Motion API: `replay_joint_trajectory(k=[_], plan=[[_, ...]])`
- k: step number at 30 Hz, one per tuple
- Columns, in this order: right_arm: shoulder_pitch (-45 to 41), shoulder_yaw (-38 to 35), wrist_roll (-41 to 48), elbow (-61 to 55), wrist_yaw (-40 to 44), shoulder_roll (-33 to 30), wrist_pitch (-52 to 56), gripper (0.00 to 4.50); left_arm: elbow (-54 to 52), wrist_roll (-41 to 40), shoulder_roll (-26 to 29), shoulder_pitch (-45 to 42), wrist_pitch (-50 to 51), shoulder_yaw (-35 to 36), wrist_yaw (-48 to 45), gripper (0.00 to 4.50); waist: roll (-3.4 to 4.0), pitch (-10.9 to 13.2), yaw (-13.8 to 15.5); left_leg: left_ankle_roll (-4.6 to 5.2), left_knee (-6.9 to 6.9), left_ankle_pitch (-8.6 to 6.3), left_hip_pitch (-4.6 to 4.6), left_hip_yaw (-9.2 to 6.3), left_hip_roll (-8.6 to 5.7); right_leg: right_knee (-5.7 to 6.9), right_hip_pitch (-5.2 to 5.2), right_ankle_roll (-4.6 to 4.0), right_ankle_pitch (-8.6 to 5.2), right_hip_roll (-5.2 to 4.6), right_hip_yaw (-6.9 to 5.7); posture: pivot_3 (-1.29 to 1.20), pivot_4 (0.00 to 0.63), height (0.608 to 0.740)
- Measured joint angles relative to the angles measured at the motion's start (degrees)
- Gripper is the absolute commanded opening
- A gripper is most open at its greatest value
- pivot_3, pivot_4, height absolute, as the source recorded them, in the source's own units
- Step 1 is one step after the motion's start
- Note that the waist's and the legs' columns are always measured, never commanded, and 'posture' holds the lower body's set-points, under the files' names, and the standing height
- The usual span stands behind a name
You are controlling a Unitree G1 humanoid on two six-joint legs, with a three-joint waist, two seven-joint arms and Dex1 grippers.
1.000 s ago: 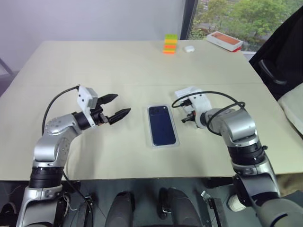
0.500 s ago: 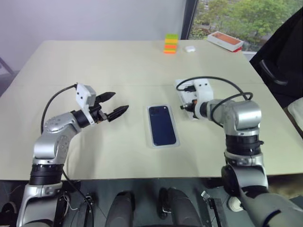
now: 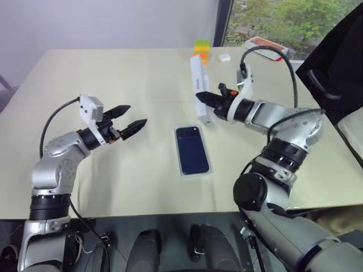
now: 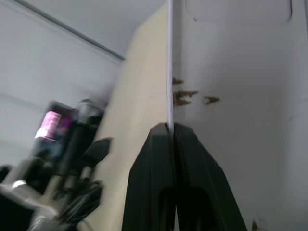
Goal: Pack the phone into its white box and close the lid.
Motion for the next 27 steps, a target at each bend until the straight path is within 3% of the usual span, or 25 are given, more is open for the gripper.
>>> replay_joint_trajectory(k=[4,9,13,15,19,27], plan=[[3.38,-1.19,14.01,0.0,-6.1,3.79,0.01,0.04,-1.63,-1.09,0.85,2.04,0.65,0.5,-0.57,4.5,0.01,0.01,-0.18,0.0,-0.01,0.0,0.02,0.02,0.02,0.0,0.0,0.0,0.0,0.0,0.03,0.0,0.15,0.74],[6.95,-0.52,38.02,1.33,-21.54,6.12,0.02,0.04,-3.86,-2.31,1.73,4.37,1.68,0.97,-0.97,4.5,0.05,0.03,-0.07,0.0,-0.02,0.0,-0.03,0.0,0.03,0.0,-0.02,0.0,0.0,-0.02,0.03,0.0,0.15,0.74],[13.22,10.15,58.08,1.14,-33.62,3.8,-4.91,0.04,-5.06,-3.35,2.35,4.69,2.46,1.66,-1.12,4.5,0.02,0.01,-0.11,0.02,-0.04,-0.01,0.01,-0.01,0.03,-0.08,0.04,0.01,-0.01,0.0,0.03,0.0,0.15,0.74],[23.34,18.89,69.53,0.06,-39.31,2.54,-11.06,0.04,-5.99,-3.46,2.53,5.34,2.65,1.82,-1.25,4.5,-0.09,-0.07,-0.04,0.1,-0.14,-0.06,0.09,-0.03,0.03,-0.19,0.14,0.06,-0.04,0.01,0.02,0.0,0.15,0.74],[30.89,26.01,74.31,-0.13,-42.12,0.49,-17.56,0.04,-6.29,-3.52,2.38,6.02,2.92,1.88,-1.15,4.5,0.05,0.02,-0.29,0.11,-0.03,-0.06,-0.04,0.15,0.01,-0.15,-0.03,0.21,-0.11,-0.04,0.15,0.0,0.15,0.74],[36.03,32.5,75.73,-4.46,-42.95,4.8,-25.41,0.04,-8.35,-3.54,2.3,7.23,2.92,1.53,-1.5,4.5,0.05,0.01,-0.08,0.11,-0.06,-0.06,0.0,0.06,0.18,-0.15,-0.03,0.21,-0.13,0.17,0.1,0.0,0.15,0.74]])
